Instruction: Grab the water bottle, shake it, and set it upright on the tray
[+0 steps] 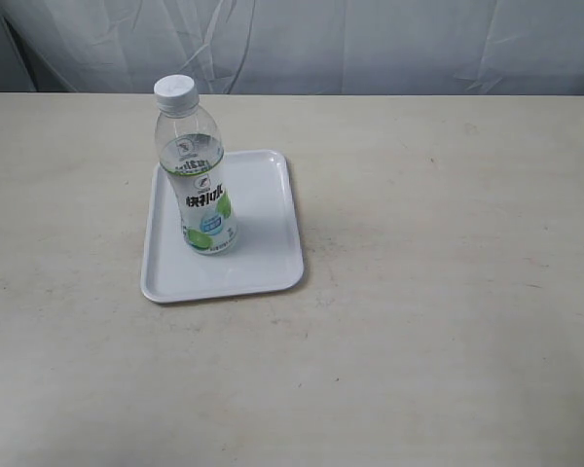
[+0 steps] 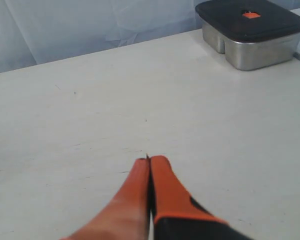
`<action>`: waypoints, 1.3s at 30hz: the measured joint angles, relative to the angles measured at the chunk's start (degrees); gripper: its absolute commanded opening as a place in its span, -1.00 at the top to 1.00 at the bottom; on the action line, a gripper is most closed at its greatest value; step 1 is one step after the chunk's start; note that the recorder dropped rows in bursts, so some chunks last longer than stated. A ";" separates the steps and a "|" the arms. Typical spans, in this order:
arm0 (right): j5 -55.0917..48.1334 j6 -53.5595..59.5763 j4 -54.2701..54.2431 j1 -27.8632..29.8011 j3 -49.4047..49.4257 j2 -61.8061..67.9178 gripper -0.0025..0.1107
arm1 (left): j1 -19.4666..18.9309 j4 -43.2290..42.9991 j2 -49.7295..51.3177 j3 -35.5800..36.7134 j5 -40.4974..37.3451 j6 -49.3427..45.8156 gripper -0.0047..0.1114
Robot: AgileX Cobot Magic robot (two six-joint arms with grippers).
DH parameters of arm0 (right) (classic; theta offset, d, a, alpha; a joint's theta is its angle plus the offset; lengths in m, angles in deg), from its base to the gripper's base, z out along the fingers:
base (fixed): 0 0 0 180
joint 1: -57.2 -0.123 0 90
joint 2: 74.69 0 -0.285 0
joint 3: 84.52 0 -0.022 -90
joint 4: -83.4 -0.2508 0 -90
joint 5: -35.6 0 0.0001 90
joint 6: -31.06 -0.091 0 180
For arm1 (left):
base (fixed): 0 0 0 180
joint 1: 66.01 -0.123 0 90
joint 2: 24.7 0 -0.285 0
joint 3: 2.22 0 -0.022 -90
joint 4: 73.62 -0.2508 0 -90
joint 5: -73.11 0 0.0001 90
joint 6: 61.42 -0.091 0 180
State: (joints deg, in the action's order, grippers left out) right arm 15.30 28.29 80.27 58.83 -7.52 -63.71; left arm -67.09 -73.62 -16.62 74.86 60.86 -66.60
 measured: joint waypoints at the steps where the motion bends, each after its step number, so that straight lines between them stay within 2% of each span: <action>1: 0.42 0.74 0.00 0.00 0.05 0.00 0.97 | 0.00 0.00 0.00 0.00 0.00 0.00 0.91; 9: 1.28 4.03 0.00 0.00 0.05 0.00 0.97 | 0.00 0.00 0.00 0.00 0.00 0.00 0.91; 39: 1.41 2.77 0.00 0.00 0.05 0.00 0.97 | 0.00 0.00 0.00 0.00 0.00 0.00 0.91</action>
State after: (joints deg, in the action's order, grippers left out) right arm 16.71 31.06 80.27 58.83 -7.47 -63.71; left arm -67.09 -73.62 -16.62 74.86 60.86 -66.60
